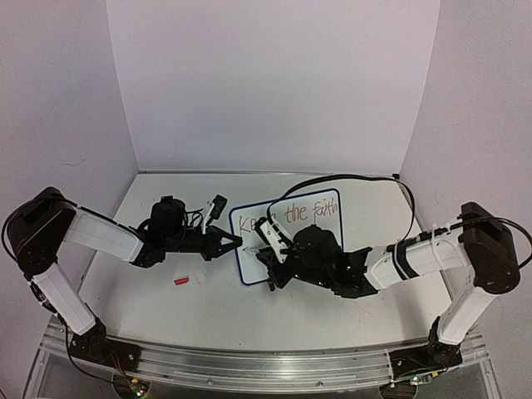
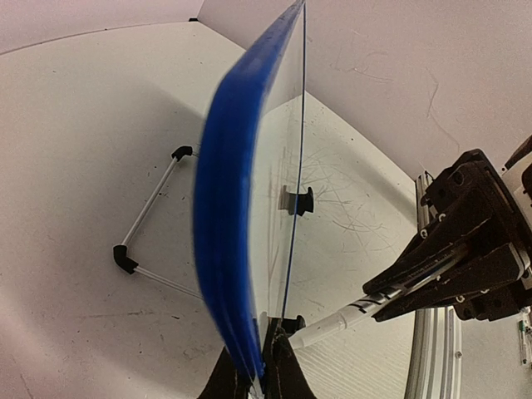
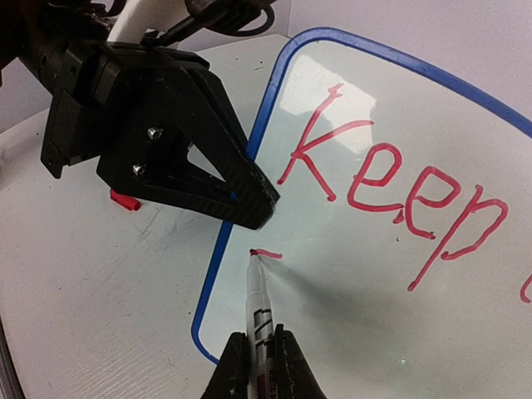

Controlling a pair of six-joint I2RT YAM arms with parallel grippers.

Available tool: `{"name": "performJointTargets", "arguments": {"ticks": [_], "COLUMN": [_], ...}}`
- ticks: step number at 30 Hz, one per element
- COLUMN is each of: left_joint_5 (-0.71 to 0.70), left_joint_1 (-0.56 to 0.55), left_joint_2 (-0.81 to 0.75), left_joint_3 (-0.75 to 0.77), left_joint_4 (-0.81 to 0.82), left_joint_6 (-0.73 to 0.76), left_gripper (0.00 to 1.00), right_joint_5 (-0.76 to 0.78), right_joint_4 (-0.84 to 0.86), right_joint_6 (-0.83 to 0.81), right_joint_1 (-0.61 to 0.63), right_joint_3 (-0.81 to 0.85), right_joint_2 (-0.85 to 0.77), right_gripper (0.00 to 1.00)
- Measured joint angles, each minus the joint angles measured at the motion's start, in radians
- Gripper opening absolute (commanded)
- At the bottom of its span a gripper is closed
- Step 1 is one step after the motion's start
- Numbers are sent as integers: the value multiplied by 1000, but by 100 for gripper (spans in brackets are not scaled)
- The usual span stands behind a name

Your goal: Write a sentence on the whiteboard

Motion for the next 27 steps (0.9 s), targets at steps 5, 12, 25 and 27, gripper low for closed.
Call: {"name": "performJointTargets", "arguments": {"ticks": [5, 12, 25, 27], "left_joint_5": [0, 0, 0, 0], "left_joint_1": [0, 0, 0, 0], "left_joint_2": [0, 0, 0, 0], "left_joint_3": [0, 0, 0, 0], "left_joint_4": [0, 0, 0, 0], "left_joint_6": [0, 0, 0, 0], "left_gripper": [0, 0, 0, 0], "right_joint_5": [-3, -4, 6, 11], "right_joint_4": [-5, -8, -20, -21], "right_joint_6": [0, 0, 17, 25], "right_joint_1": [0, 0, 4, 5], "right_joint_3": [1, 1, 1, 0], "right_joint_2": [0, 0, 0, 0], "right_gripper": [0, 0, 0, 0]}}
